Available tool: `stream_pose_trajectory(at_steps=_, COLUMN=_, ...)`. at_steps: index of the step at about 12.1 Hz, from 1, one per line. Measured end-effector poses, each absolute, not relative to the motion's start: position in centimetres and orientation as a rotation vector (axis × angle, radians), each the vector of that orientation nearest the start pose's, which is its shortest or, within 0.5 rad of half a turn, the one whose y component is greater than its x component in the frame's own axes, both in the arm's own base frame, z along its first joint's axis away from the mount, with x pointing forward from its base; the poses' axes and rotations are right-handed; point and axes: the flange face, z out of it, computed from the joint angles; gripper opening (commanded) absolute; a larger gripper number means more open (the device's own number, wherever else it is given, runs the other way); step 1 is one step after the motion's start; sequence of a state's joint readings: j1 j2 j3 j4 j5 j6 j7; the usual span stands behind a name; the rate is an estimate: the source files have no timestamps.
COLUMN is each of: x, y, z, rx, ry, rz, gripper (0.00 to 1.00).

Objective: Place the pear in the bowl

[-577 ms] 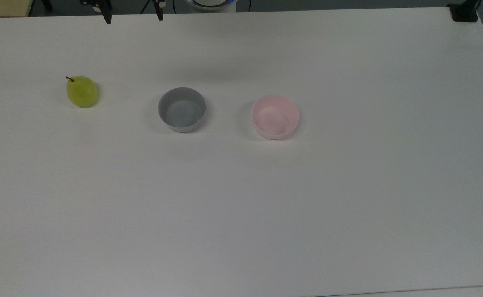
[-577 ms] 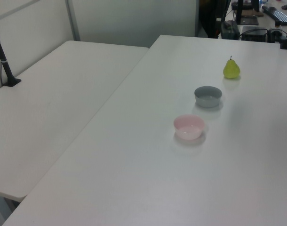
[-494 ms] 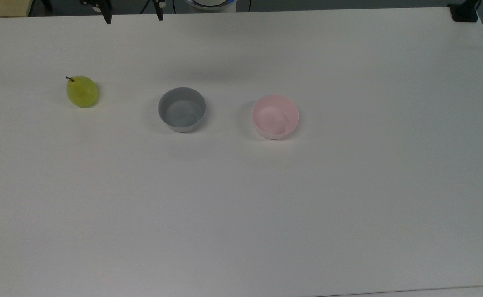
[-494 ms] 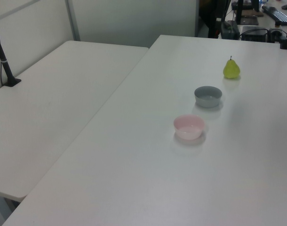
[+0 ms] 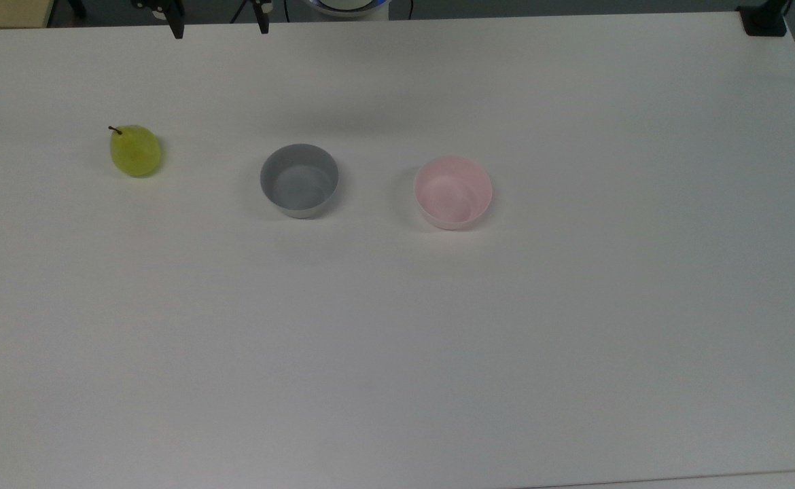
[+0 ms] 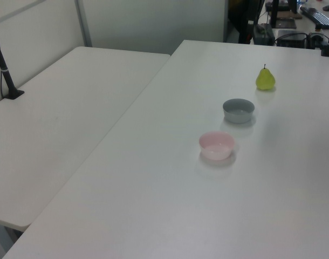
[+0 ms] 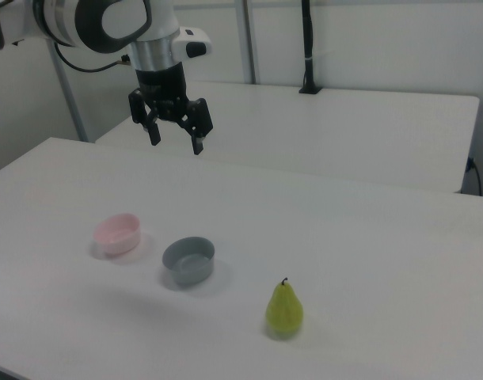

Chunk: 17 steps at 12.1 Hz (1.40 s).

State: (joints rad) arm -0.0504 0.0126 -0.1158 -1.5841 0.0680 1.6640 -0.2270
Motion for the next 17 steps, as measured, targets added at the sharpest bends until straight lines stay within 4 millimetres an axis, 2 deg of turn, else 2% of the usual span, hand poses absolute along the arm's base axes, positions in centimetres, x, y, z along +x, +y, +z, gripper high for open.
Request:
stream_pose_trajectory(at_steps=13, x=56.0, y=-8.9, z=62.0, rx=-3.086, ry=-0.08, rz=-0.122, gripper=1.0)
stream_pose_trajectory(at_steps=16, x=55.8, y=-10.6, z=62.4, rx=-3.09, ry=-0.058, rz=-0.138, gripper=1.0)
stream_pose_trajectory(at_steps=17, x=55.7, y=-11.1, z=62.4, rx=-3.091, ry=-0.105, rz=-0.14, gripper=1.0)
